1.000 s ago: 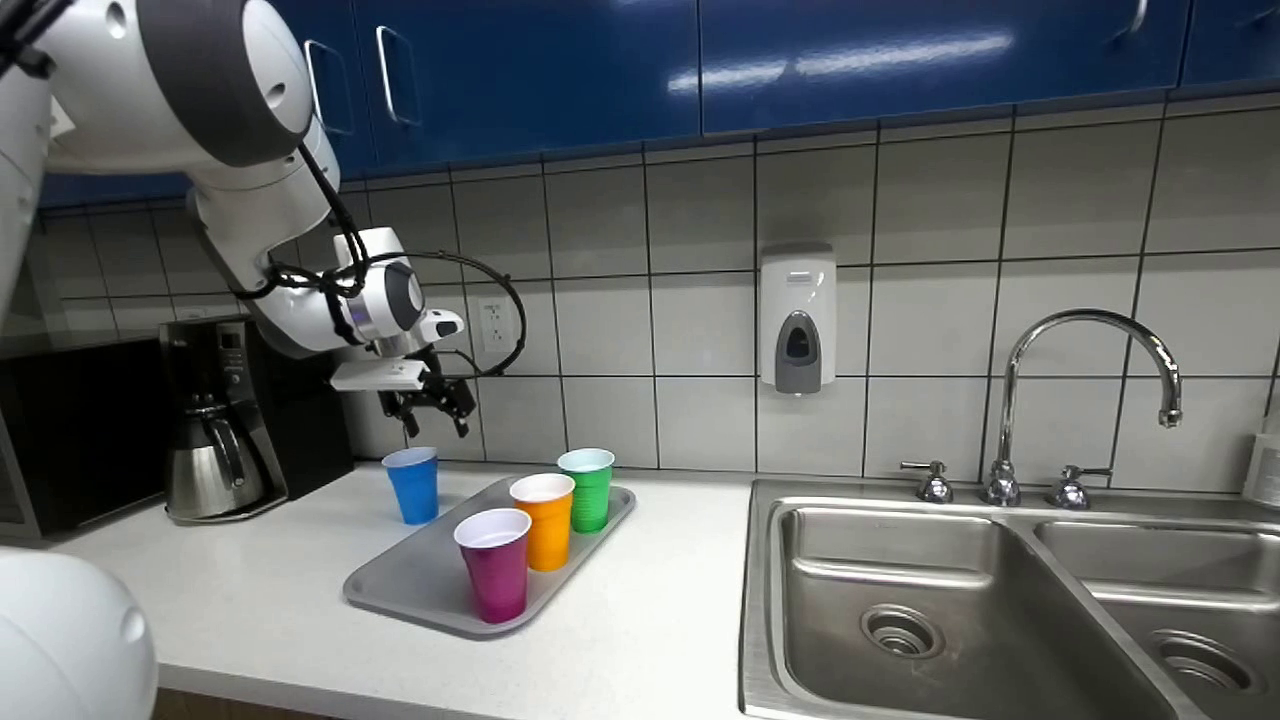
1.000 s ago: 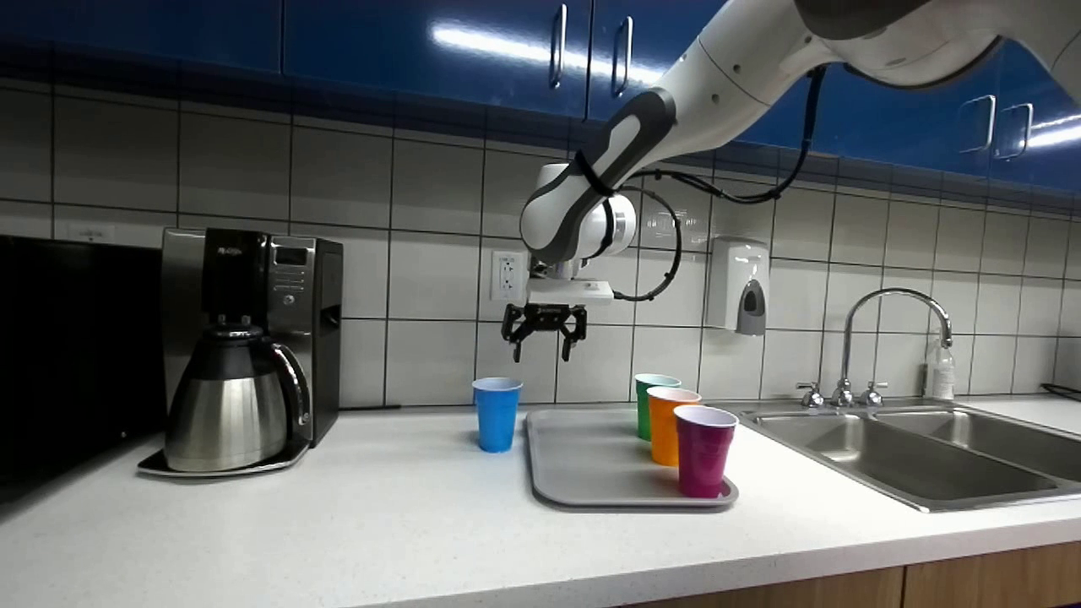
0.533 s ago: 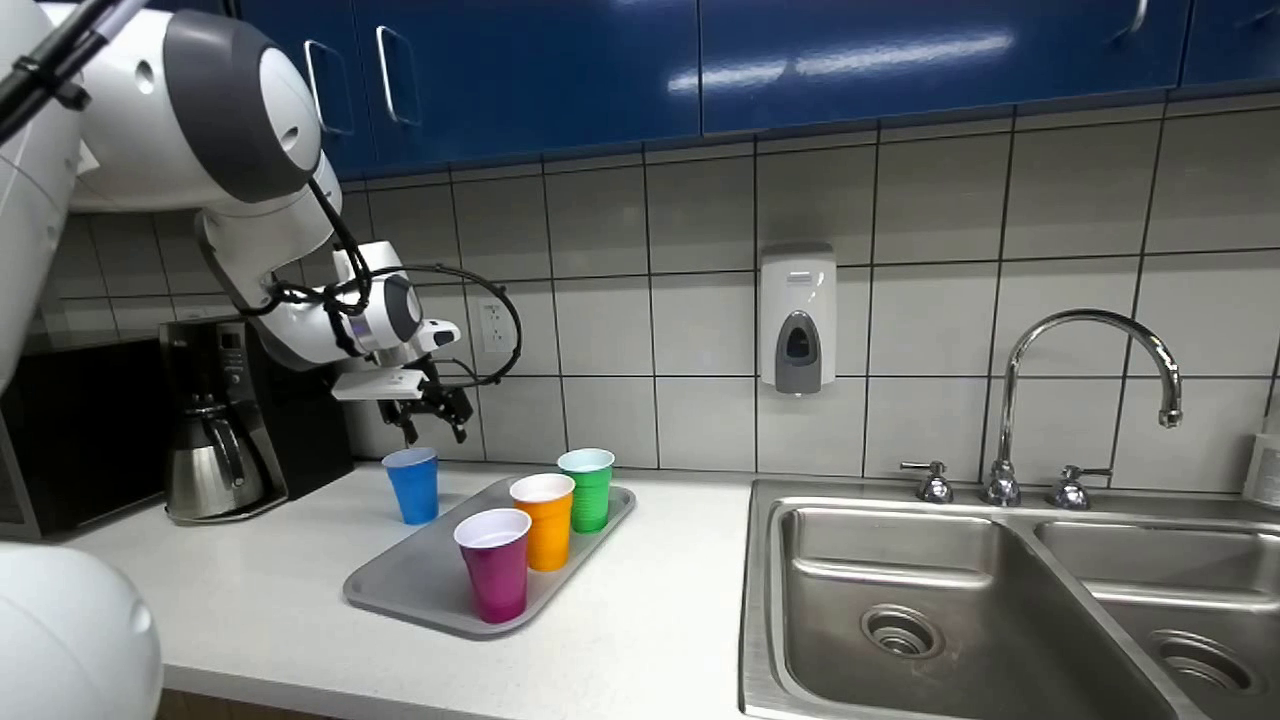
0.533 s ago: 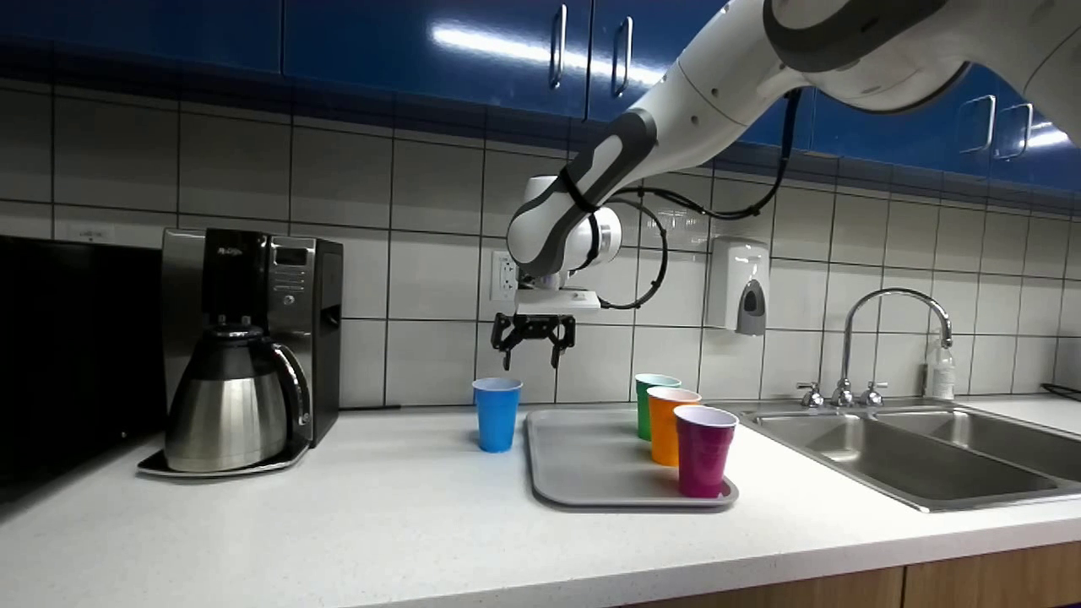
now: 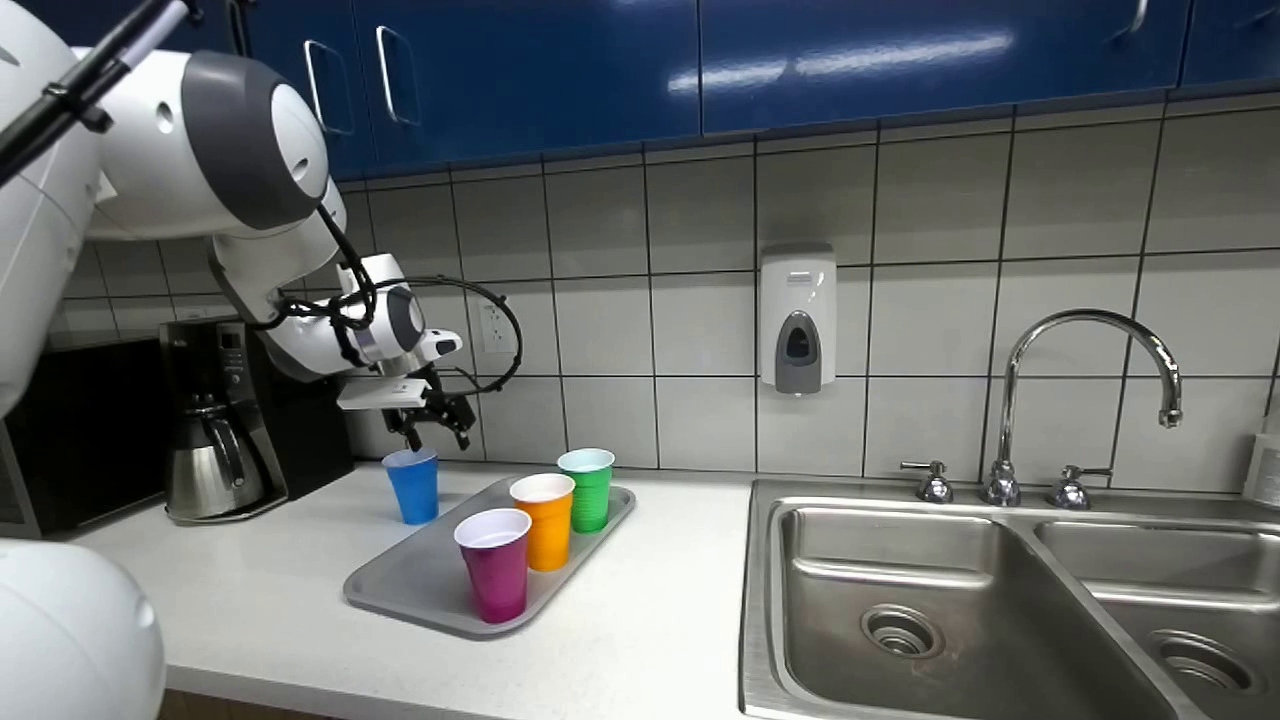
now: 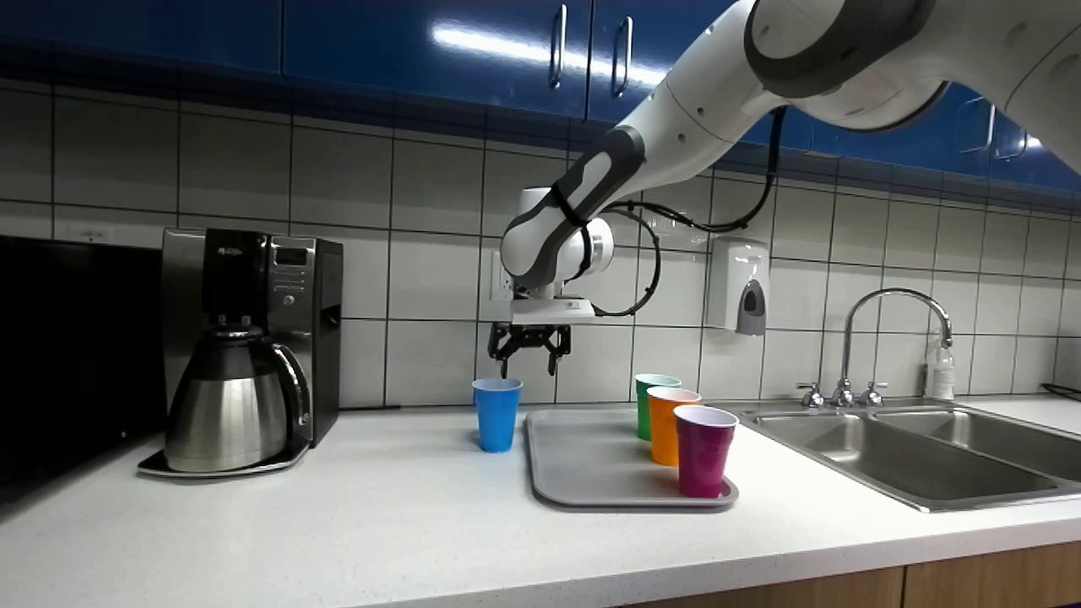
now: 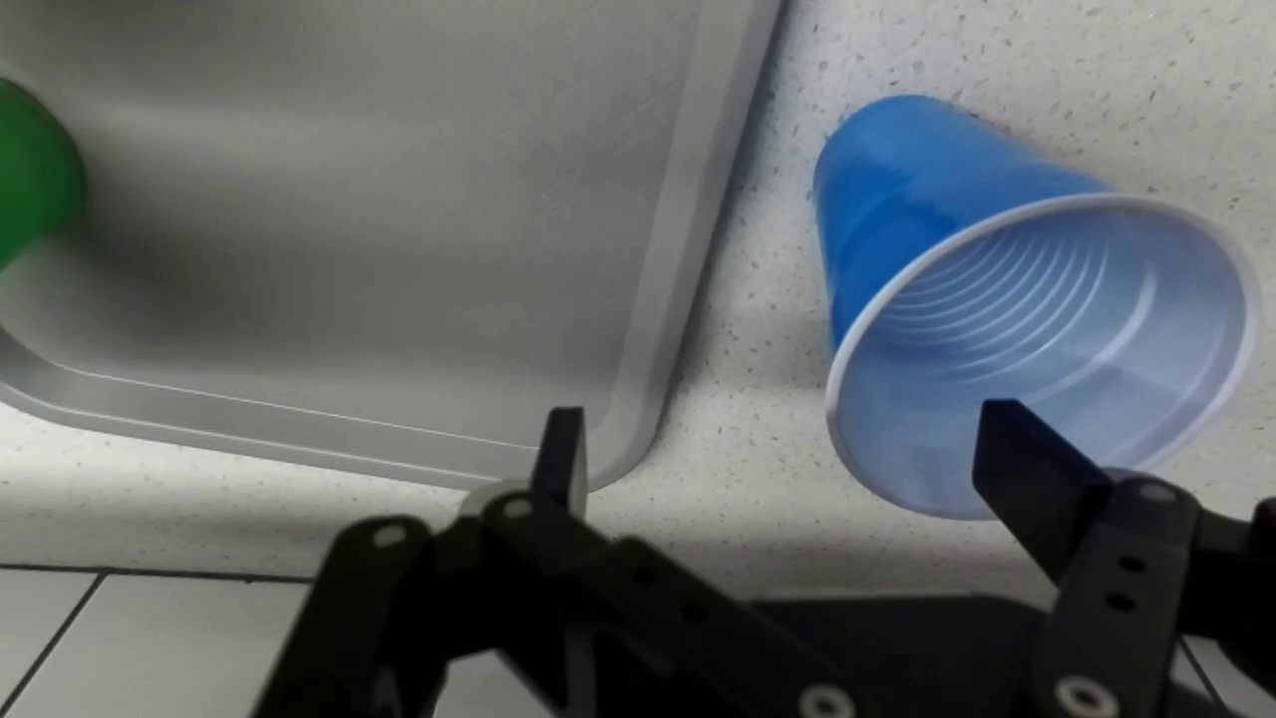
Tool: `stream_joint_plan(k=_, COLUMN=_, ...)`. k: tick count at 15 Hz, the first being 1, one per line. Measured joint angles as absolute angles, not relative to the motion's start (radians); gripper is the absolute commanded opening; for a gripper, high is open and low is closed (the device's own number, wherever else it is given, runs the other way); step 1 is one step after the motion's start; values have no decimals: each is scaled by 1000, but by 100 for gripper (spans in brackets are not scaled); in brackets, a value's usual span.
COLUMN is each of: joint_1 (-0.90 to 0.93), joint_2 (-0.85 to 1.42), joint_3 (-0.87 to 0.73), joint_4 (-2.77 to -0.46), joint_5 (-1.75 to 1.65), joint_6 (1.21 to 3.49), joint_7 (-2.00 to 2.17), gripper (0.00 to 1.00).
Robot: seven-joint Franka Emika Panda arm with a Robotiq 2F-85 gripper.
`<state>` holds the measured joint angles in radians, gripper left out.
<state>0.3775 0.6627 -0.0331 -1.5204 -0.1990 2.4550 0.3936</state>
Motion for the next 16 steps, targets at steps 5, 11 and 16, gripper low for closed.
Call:
stream_joint_plan(k=5, joint_1=382, joint_2=685, joint_3=-39, joint_4=-1503, joint_5=-199, joint_6=2437, joint_7=394, gripper=100)
stream_joint_plan(k=11, joint_1=383, joint_2=703, joint_3=-39, joint_4=-1498, joint_5=-199, joint_6=2415, joint_7=394, gripper=100)
stream_joint_plan(k=16, joint_1=389, joint_2=716, joint_3=-39, joint_4=-1491, joint_5=-199, joint_6=2407, joint_7=394, gripper=72)
